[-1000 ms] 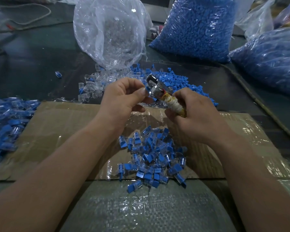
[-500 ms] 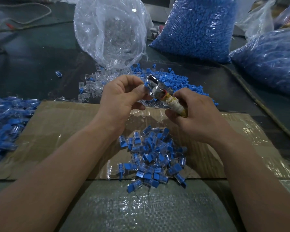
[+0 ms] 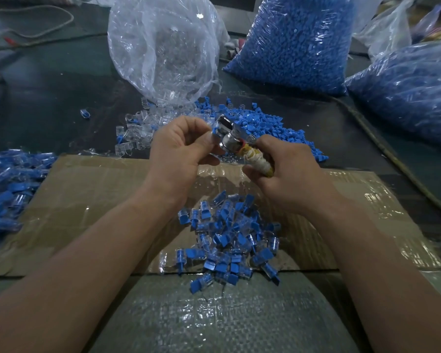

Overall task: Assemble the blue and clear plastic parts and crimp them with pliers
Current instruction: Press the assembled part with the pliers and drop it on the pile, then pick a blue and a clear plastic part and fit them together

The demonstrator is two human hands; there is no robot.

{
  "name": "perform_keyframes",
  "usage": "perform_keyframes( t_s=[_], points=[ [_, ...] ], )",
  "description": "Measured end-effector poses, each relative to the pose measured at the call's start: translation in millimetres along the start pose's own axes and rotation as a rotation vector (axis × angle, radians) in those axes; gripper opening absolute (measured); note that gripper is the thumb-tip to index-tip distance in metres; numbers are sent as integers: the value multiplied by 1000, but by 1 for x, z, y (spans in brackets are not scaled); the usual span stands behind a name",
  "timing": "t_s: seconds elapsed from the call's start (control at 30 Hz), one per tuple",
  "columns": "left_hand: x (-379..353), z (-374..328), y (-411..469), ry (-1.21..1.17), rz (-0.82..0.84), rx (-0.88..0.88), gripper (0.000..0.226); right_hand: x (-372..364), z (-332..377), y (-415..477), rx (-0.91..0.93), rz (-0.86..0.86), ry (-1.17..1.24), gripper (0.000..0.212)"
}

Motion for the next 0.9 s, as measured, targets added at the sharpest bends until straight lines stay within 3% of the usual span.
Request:
perform_keyframes(
  t_s=[0.63,0.73,0.9],
  points=[
    [12,-2,5,98,-1,92,16,2,-8,-1,9,-131,-55,21],
    [22,-4,8,109,132,188,10,8,-13,-1,-37,-157,-40,23],
    [32,-10,10,179,566,264,13,11,-19,1,-130,-37,-120,38]
  ],
)
Point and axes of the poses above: each hand's wrist, its own y-axis towards the middle knuckle, its own x-axis out of the back of the hand, z = x × y, the point moved 2 cm from there along y, towards the middle knuckle, and after that the axes turned 9 degrees about y, right-handed, at the moved point
